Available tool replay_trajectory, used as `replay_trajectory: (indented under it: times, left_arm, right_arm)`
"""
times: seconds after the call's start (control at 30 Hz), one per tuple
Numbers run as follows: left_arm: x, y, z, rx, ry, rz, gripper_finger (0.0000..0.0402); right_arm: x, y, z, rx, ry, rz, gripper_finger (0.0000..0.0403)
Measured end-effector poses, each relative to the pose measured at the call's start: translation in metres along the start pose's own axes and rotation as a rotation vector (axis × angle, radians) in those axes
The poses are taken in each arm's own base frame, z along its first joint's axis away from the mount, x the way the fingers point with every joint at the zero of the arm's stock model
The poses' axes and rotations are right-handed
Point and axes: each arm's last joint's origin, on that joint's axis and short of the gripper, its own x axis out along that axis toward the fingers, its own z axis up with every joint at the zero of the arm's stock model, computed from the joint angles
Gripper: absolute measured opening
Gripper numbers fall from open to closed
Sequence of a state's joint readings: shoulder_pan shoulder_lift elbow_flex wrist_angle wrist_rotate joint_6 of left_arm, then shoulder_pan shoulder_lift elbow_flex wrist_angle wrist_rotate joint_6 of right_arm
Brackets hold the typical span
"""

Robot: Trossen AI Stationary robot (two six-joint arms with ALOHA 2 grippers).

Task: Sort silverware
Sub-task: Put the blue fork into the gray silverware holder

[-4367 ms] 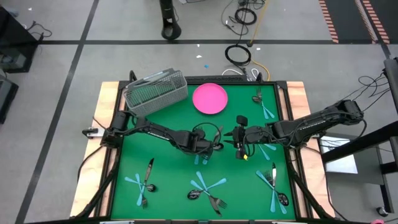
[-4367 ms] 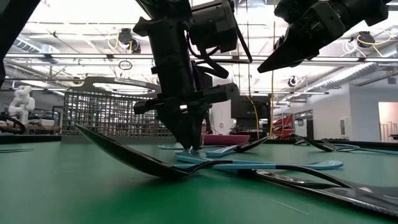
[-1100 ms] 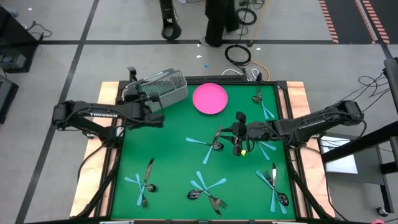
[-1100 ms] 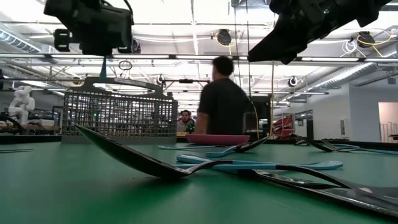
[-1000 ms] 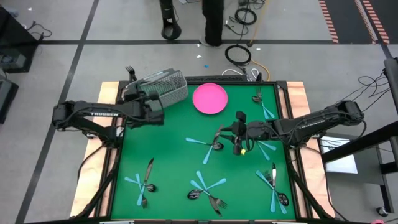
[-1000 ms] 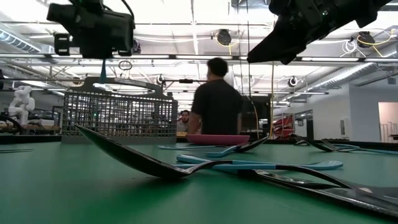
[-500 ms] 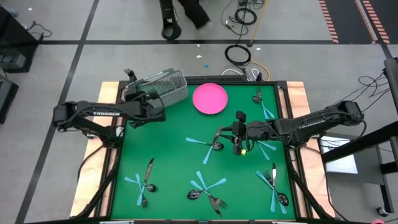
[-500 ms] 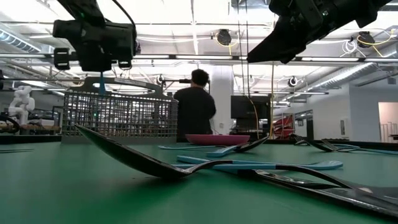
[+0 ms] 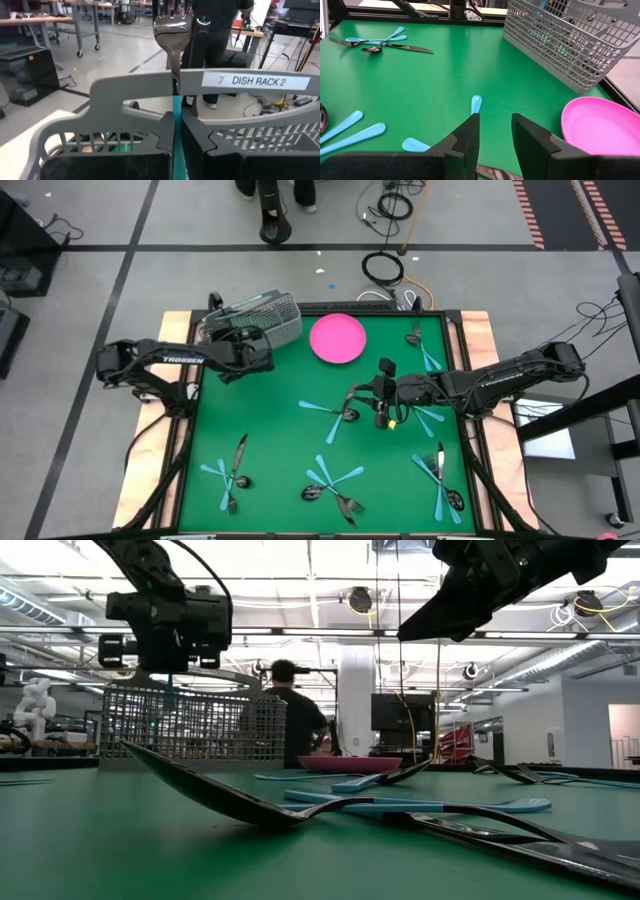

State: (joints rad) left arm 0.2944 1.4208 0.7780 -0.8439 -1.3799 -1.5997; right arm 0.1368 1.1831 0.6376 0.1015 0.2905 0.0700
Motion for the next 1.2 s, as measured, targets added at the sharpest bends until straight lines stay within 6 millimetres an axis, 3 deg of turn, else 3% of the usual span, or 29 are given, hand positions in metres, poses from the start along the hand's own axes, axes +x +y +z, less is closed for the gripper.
replay_trajectory:
  times: [0.9,1.2]
  left_arm:
    - [-0.001,0.0,-0.003,-0.009,0.083,0.0,0.0096]
    - [-0.017,-0.001,0.007,0.095,0.068,-0.042,0.0098]
  right_arm:
    - [0.0,0.0,-0.001,-0.002,0.009,0.003,0.0102]
    - [0.0,0.0,-0.001,0.005,0.009,0.004,0.0102]
